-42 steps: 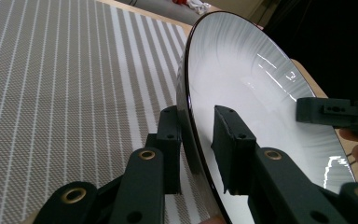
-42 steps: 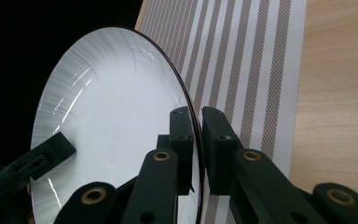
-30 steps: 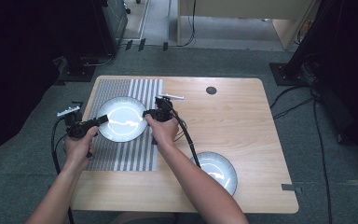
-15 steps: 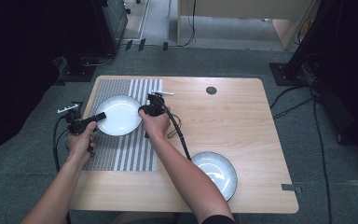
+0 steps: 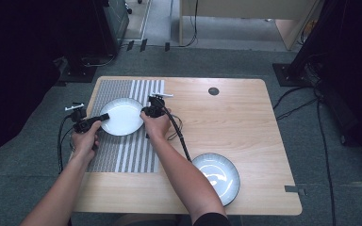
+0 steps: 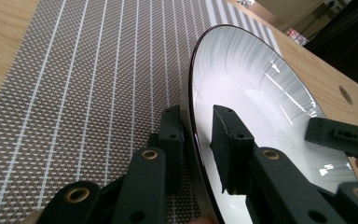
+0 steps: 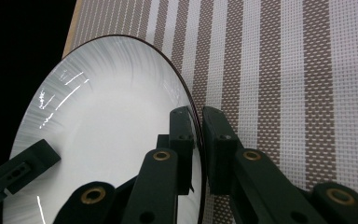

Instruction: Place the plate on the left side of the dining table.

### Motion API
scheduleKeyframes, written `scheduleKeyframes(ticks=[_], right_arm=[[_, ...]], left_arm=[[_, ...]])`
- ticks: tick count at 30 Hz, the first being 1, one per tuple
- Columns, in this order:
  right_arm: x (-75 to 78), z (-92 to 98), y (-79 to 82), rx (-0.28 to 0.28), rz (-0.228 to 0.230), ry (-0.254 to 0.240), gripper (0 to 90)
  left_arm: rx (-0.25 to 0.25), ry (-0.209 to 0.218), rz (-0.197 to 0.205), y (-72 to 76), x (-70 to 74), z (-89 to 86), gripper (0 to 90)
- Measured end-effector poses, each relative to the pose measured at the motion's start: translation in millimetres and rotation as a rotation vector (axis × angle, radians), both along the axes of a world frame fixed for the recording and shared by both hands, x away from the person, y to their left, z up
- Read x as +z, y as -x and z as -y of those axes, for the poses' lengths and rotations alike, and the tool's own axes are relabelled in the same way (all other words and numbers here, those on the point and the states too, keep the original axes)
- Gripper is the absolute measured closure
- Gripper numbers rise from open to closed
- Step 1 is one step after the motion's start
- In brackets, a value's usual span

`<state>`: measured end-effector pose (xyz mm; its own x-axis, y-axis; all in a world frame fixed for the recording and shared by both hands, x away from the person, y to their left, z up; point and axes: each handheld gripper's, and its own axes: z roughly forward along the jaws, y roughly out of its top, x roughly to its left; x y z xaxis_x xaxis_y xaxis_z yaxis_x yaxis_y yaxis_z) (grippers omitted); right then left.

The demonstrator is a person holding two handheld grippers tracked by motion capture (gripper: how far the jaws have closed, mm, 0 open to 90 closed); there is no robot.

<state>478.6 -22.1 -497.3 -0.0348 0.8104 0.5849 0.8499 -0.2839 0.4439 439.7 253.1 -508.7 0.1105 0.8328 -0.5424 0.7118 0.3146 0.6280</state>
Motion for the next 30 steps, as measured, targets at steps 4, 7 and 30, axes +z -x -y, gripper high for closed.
scheduleKeyframes(ticks=[4, 7, 30], right_arm=[[-2.0, 0.5, -3.2, -0.003, 0.002, 0.009, 83.5], [-3.3, 0.1, -4.9, 0.008, 0.006, 0.018, 83.6], [-3.4, 18.7, -10.9, 0.027, 0.035, -0.022, 56.8]], left_arm=[[-0.001, 0.003, -0.017, -3.2, -4.4, 0.6, 74.3], [-0.001, 0.004, -0.032, -5.1, -7.0, 0.2, 73.8], [-0.031, -0.040, -0.045, -2.7, -1.9, 5.0, 53.9]])
